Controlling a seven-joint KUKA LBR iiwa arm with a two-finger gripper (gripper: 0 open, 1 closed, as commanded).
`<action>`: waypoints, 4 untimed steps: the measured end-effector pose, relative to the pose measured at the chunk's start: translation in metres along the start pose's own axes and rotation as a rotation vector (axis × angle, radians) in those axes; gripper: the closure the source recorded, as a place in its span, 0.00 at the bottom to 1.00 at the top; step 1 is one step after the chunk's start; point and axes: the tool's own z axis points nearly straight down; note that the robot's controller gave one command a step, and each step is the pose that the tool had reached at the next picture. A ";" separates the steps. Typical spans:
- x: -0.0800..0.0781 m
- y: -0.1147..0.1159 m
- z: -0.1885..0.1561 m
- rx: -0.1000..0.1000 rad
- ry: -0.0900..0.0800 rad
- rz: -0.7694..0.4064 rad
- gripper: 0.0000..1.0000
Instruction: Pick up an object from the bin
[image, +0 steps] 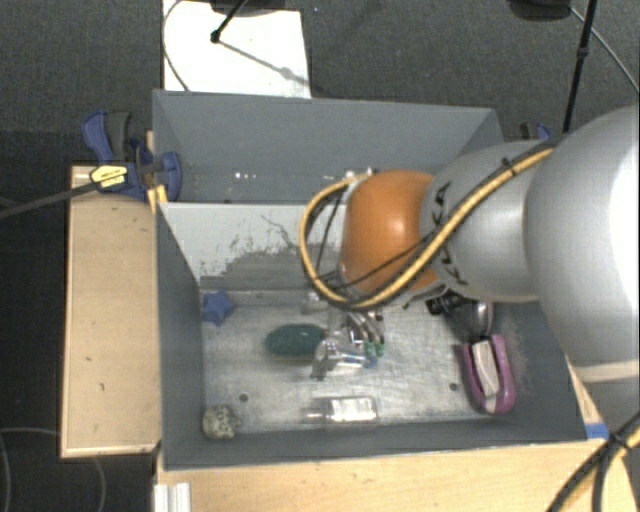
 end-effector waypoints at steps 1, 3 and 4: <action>0.004 -0.012 0.001 0.002 0.007 0.064 0.00; 0.001 -0.001 0.028 0.000 0.002 0.183 0.00; -0.001 -0.001 0.026 -0.001 -0.003 0.185 1.00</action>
Offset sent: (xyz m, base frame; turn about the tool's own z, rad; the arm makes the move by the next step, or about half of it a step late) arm -0.0047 -0.0123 -0.0017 0.0700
